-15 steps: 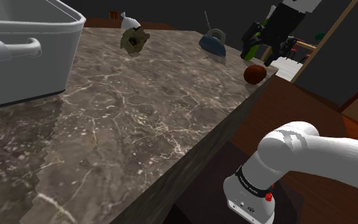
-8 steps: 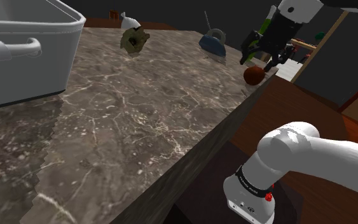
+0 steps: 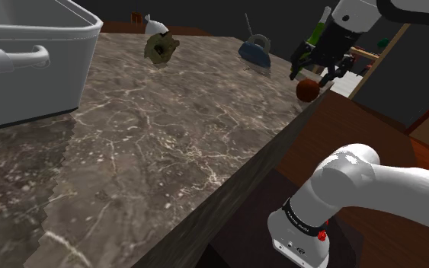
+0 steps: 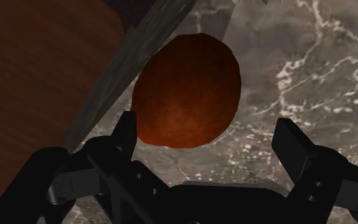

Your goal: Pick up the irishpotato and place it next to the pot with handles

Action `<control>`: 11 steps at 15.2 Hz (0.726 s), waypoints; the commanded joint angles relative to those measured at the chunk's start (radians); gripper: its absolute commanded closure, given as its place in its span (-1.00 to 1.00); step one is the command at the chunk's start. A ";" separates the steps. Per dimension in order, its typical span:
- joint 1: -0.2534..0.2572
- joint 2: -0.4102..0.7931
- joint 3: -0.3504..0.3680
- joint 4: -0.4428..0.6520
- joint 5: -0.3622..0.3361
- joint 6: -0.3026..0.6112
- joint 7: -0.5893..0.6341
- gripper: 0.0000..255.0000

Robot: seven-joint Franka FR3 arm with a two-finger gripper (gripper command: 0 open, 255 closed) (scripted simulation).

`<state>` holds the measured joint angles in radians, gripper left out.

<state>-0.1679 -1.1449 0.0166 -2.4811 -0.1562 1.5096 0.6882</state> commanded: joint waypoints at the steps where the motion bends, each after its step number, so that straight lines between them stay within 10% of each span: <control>1: 0.014 0.004 -0.005 -0.021 0.100 0.006 0.010 1.00; 9: 0.019 -0.033 0.012 -0.027 0.114 -0.027 0.018 1.00; 11: 0.090 0.014 -0.041 0.002 0.058 -0.011 0.061 1.00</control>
<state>-0.1040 -1.1486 -0.0075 -2.4870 -0.2454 1.4995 0.7336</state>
